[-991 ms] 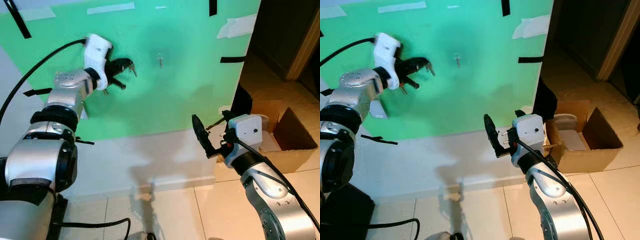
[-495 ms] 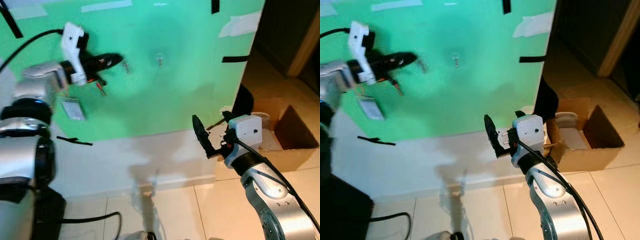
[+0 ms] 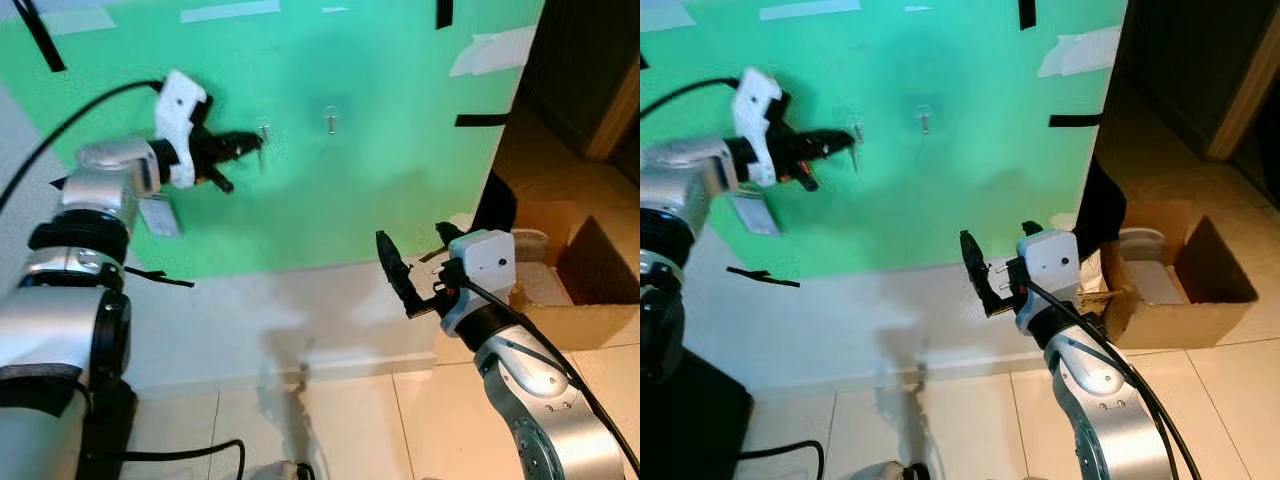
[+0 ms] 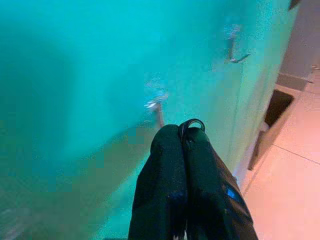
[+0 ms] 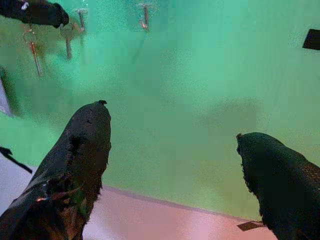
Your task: Hang keys on a hook
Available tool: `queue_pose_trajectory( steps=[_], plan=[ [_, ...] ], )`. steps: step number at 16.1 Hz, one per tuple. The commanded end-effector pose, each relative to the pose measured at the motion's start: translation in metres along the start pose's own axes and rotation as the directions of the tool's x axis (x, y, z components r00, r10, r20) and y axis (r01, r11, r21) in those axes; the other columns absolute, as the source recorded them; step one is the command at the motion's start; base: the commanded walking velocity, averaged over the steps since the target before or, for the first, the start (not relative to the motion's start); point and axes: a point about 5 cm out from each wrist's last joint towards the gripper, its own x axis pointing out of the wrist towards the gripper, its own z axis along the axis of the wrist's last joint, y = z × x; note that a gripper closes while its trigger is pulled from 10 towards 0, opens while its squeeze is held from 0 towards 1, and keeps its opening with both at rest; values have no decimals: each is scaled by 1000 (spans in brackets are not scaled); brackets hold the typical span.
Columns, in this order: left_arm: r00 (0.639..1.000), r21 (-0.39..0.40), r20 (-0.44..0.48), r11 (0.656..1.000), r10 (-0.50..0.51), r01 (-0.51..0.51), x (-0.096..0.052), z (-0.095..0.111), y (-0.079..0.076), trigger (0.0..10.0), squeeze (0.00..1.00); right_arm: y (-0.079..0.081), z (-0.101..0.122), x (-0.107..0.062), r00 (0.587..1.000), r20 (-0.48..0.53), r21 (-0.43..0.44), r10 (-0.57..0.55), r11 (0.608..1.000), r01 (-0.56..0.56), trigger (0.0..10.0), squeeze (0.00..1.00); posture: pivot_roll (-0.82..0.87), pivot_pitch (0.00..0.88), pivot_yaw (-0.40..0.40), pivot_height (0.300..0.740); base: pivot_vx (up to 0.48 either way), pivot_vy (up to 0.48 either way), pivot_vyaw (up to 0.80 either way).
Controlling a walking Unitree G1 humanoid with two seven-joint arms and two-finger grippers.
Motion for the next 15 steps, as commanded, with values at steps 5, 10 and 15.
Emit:
queue_pose_trajectory(
  steps=[5, 10, 15],
  plan=[
    [981, -41, 87, 984, -172, 176, 16, 0, -30, 10000, 0, -4, 34, 9, 985, 171, 225, 15, 973, -54, 10000, 0, -145, 0, 163, 740, 0, 0, 0],
    [930, -143, 279, 947, -239, 287, 31, 12, -68, 10000, 0, 6, 54, 23, 964, 216, 219, 154, 955, -201, 10000, 0, -147, 0, 112, 740, 0, 0, 0],
    [906, -185, 293, 911, -307, 368, 28, 5, -107, 10000, 0, 13, 59, 31, 959, 196, 188, 205, 952, -242, 10000, 0, -150, 0, 95, 740, 0, 0, 0]
  ],
)
